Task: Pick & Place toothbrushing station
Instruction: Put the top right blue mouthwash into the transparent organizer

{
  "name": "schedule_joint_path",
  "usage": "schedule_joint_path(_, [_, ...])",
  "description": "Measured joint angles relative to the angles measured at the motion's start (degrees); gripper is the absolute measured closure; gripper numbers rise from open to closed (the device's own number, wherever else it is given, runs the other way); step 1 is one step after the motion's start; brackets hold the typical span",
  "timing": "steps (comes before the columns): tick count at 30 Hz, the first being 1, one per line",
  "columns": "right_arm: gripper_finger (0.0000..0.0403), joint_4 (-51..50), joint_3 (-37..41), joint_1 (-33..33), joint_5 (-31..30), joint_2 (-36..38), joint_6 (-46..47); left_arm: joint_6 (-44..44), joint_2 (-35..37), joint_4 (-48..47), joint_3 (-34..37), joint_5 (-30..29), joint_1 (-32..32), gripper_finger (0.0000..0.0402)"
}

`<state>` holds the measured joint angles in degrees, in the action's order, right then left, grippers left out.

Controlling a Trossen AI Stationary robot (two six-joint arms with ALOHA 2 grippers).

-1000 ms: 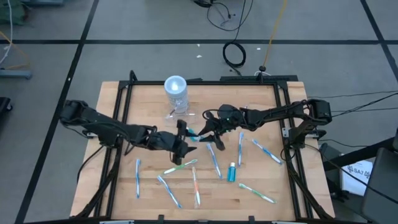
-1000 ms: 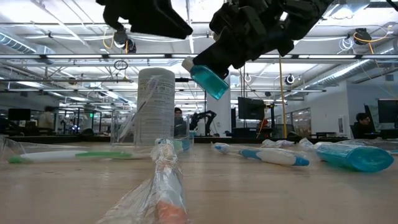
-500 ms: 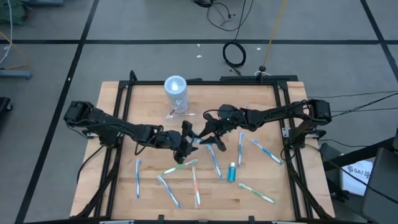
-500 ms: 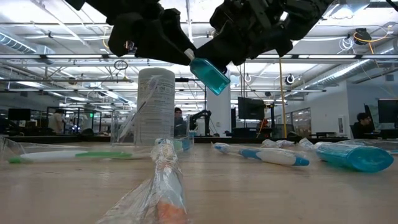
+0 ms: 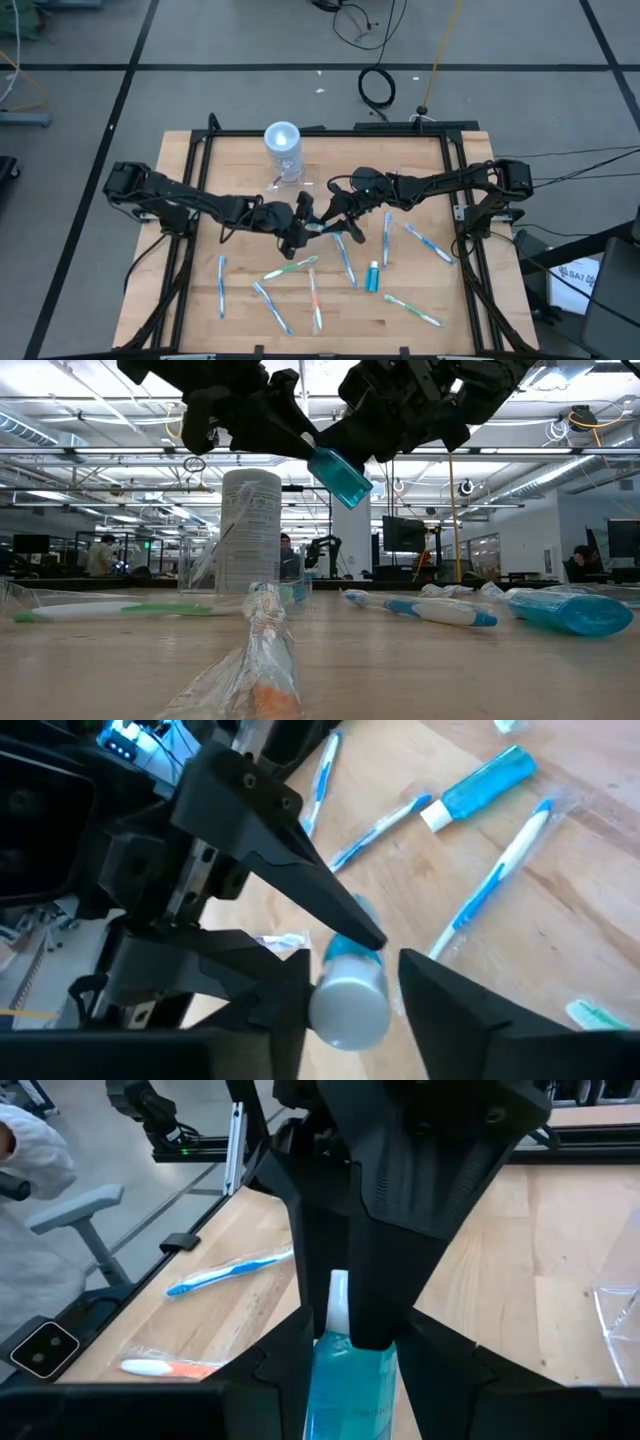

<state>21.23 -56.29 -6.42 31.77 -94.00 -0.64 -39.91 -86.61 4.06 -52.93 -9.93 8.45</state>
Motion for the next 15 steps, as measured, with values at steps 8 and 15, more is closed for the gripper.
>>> schedule_joint_path(8, [0.0277, 0.00, 0.00, 0.02, 0.09, 0.00, -0.20, -0.32, 0.00, 0.30, 0.00, 5.88, -2.09, 0.0300])
schedule_joint_path(15, [0.0277, 0.15, 0.00, 0.02, 0.01, 0.00, -0.20, -0.45, 0.00, 0.28, 0.00, 5.87, -2.11, 0.0289])
